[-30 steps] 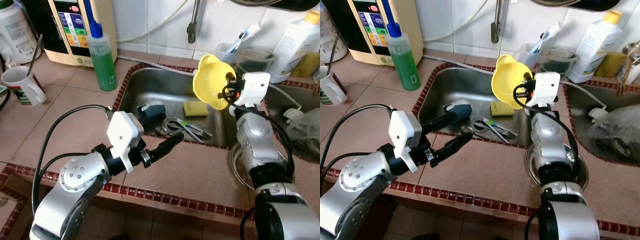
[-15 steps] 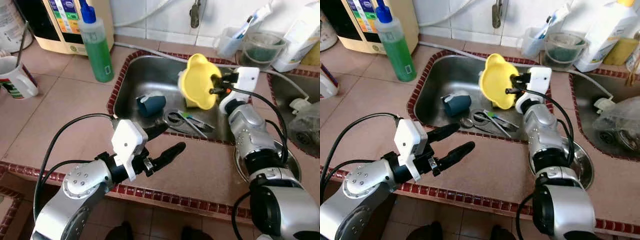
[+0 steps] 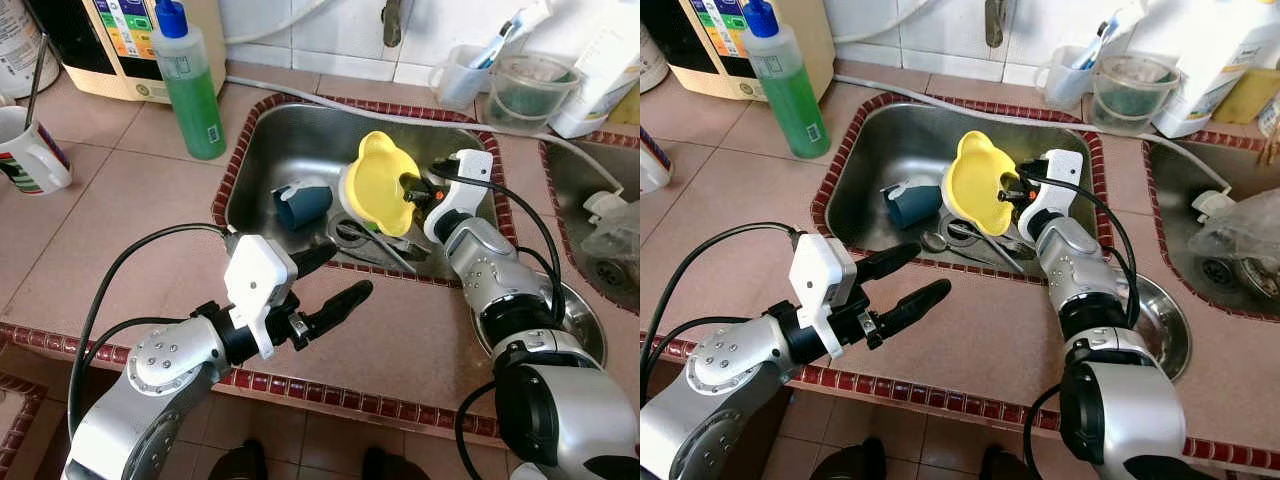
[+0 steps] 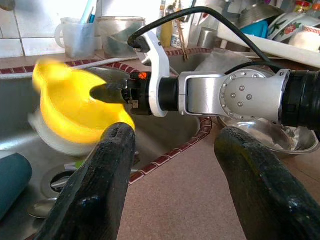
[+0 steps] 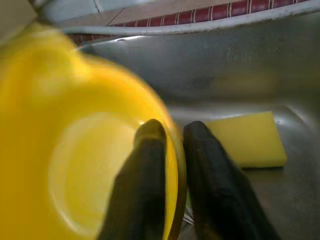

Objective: Kitchen organization

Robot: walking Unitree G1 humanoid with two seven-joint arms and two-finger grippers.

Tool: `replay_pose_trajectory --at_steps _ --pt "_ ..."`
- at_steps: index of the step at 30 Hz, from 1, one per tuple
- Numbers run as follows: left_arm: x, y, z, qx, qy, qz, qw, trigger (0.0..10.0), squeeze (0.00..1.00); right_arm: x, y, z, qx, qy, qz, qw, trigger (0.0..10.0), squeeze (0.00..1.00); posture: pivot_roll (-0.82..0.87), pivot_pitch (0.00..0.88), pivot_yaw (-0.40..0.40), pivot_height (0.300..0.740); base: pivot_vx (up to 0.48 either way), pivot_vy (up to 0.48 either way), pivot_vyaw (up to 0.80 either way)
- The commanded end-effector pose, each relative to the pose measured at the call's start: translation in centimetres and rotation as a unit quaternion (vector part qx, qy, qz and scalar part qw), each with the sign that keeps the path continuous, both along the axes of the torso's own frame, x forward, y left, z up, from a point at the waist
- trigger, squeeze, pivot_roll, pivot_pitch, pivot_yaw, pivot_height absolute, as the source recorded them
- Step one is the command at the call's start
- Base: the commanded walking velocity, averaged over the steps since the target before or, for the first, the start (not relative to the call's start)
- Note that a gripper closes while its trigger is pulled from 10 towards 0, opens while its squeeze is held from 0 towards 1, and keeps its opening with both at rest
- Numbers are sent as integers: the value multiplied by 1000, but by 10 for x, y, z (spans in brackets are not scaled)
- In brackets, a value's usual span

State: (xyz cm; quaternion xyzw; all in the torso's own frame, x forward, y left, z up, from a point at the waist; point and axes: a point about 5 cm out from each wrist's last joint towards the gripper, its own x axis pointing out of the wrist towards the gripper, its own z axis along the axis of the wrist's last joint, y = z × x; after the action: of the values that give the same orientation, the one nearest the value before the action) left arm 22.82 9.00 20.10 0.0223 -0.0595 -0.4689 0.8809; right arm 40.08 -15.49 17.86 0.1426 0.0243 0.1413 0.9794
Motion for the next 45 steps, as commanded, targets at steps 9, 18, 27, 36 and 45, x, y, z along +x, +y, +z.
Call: replay_pose_trajectory --at_steps 9,18,27,36,45 --pt "-2 -2 6 -2 -8 -6 1000 10000 0 2 0 8 10 -13 10 1000 10000 1000 106 261 -24 740 0 0 0" --pt "-2 -1 7 -3 -8 -5 1000 10000 0 3 2 11 21 -15 16 1000 10000 1000 111 259 -25 740 0 0 0" --pt "4 2 9 -2 -16 5 1000 10000 0 5 4 20 18 -42 20 999 10000 1000 119 240 -28 740 0 0 0" --pt "25 13 12 -7 -30 44 999 10000 0 5 11 40 7 -95 34 995 10000 1000 137 149 -40 740 0 0 0" --pt "70 43 13 -33 -47 193 980 10000 0 -5 4 53 -20 -166 7 986 10000 1000 140 18 -68 740 0 0 0"
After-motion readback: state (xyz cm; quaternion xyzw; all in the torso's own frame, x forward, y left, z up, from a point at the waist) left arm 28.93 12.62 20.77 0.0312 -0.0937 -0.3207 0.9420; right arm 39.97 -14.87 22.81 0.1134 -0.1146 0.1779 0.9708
